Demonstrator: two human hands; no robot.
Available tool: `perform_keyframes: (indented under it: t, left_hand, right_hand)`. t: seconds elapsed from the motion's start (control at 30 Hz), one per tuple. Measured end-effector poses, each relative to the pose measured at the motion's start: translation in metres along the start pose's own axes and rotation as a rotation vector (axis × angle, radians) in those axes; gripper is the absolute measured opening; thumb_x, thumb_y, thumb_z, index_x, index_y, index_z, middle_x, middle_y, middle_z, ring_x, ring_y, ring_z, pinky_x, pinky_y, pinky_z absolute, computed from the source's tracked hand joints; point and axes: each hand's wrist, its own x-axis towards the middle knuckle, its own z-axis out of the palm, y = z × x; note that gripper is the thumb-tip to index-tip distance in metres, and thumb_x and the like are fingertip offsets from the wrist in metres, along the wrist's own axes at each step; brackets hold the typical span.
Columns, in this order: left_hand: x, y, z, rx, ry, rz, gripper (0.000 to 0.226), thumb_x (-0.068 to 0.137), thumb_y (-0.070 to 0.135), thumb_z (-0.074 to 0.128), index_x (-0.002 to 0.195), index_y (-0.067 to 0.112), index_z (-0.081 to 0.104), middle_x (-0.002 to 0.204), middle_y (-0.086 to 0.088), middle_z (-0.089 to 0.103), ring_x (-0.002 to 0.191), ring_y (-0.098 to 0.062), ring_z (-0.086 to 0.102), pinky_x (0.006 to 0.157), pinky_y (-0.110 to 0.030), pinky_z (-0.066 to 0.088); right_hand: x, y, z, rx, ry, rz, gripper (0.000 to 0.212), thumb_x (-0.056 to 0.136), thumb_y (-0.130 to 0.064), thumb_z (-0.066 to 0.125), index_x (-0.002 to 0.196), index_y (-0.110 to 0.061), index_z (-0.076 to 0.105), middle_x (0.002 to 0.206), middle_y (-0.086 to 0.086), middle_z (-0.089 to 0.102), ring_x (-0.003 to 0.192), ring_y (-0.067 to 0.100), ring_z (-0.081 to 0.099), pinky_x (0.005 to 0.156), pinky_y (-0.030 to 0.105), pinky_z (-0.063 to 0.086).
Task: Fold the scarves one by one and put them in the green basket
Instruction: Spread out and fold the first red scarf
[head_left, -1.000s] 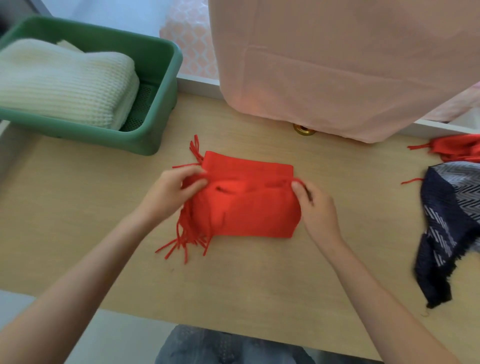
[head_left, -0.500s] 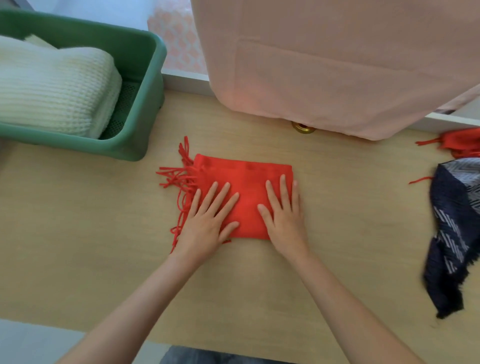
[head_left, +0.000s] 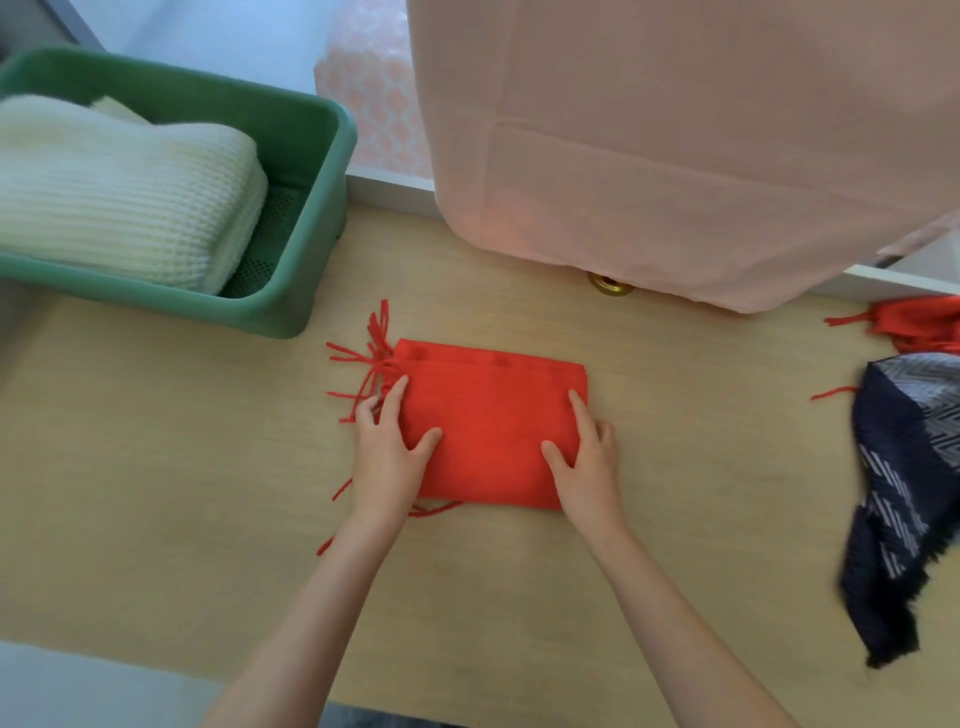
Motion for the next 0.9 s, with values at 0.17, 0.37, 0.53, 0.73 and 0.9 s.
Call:
perform_keyframes:
  t: [0.17,0.37,0.53,0.73,0.9]
  left_hand:
    - [-0.004,-0.005,-0.023,-0.293,-0.051,-0.087,0.061,0.072,0.01,0.081,0.125,0.026,0.056,0.123,-0.002,0.056,0.113,-0.019,0.055,0.102,-0.032,0.042]
    - [-0.015,0.03,-0.073,-0.47,0.042,0.053,0.05,0.079,0.001,0.071,0.121,0.027,0.062,0.121,0.005,0.062,0.113,-0.009,0.057,0.103,-0.031,0.043]
    - [-0.003,0.05,-0.14,-0.607,0.219,0.096,0.05,0.081,0.004,0.071,0.119,0.034,0.055,0.125,0.001,0.058,0.114,-0.01,0.056,0.103,-0.033,0.043]
    - [0.038,0.057,-0.192,-0.677,0.47,0.019,0.052,0.085,0.009,0.068,0.126,0.028,0.042,0.129,0.003,0.041,0.121,-0.013,0.046,0.109,-0.033,0.035]
    - [0.073,0.069,-0.196,-0.595,0.506,-0.001,0.053,0.085,-0.002,0.062,0.131,0.009,0.037,0.128,-0.008,0.03,0.106,-0.016,0.044,0.086,-0.004,0.025]
  right_hand:
    - [-0.015,-0.008,-0.006,0.199,-0.03,0.051,0.066,0.083,0.0,0.067,0.14,-0.024,0.042,0.139,-0.001,0.045,0.128,0.015,0.043,0.102,0.016,0.028]
    - [-0.027,-0.058,-0.018,0.183,0.053,-0.085,0.057,0.085,-0.004,0.065,0.135,-0.029,0.049,0.122,-0.011,0.05,0.112,0.006,0.048,0.1,0.024,0.037]
    - [0.004,-0.155,-0.029,0.233,0.084,-0.329,0.057,0.085,0.002,0.061,0.134,-0.023,0.051,0.128,-0.004,0.05,0.116,0.006,0.046,0.104,0.016,0.032]
    - [0.09,-0.3,-0.005,0.035,-0.048,-0.668,0.057,0.083,0.005,0.057,0.135,-0.018,0.051,0.112,-0.001,0.047,0.106,0.008,0.046,0.09,0.007,0.03]
    - [0.16,-0.374,0.045,-0.155,-0.2,-0.808,0.058,0.077,0.015,0.05,0.13,-0.009,0.054,0.107,0.002,0.039,0.11,0.018,0.045,0.091,0.015,0.029]
